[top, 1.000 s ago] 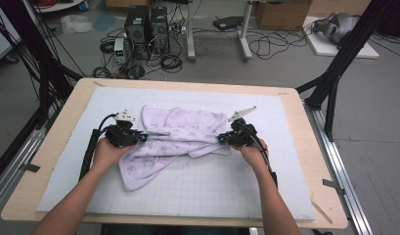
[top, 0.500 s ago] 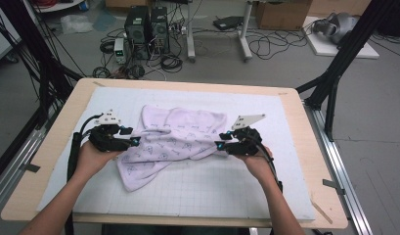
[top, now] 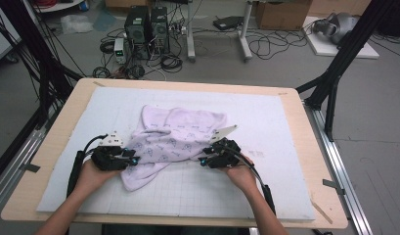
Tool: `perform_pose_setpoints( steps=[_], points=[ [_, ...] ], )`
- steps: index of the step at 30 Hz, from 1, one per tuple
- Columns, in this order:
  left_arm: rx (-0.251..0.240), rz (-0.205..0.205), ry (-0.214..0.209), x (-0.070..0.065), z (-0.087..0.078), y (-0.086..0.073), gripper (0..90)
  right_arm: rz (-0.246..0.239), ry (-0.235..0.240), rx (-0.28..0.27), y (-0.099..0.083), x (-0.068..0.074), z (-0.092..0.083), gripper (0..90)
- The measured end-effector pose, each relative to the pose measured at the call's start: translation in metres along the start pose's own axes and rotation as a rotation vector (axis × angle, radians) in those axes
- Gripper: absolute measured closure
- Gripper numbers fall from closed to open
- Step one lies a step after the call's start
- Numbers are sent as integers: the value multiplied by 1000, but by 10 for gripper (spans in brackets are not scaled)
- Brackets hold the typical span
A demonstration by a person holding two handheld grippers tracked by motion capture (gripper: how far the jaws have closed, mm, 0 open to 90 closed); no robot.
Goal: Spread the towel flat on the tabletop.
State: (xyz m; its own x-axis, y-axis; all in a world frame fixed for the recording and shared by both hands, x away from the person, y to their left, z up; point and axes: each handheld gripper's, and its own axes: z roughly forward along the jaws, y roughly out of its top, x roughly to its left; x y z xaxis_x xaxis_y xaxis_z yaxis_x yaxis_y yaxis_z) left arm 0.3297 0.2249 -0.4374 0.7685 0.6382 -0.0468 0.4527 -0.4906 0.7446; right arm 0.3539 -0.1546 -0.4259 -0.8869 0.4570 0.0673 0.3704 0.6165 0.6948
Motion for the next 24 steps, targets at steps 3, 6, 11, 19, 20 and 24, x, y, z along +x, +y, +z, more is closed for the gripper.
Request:
perform_pose_setpoints(
  steps=[3,6,11,19,20,24],
  points=[
    [3,2,0,1,5,1,674,1,-17,15,1,3,9,573],
    [-1,6,-2,1,7,2,760,2,-43,31,1,3,18,653],
    [-2,25,1,-3,3,4,827,-5,-58,23,0,-2,15,857],
    [-93,42,-43,-9,-27,17,834,-65,-40,-38,-2,2,-24,871],
    [-111,45,-54,-11,-31,20,834,-50,-32,-52,-4,3,-32,870],
    [-147,78,-76,-16,-45,36,834,-56,-44,-95,-11,6,-62,872]
  ],
)
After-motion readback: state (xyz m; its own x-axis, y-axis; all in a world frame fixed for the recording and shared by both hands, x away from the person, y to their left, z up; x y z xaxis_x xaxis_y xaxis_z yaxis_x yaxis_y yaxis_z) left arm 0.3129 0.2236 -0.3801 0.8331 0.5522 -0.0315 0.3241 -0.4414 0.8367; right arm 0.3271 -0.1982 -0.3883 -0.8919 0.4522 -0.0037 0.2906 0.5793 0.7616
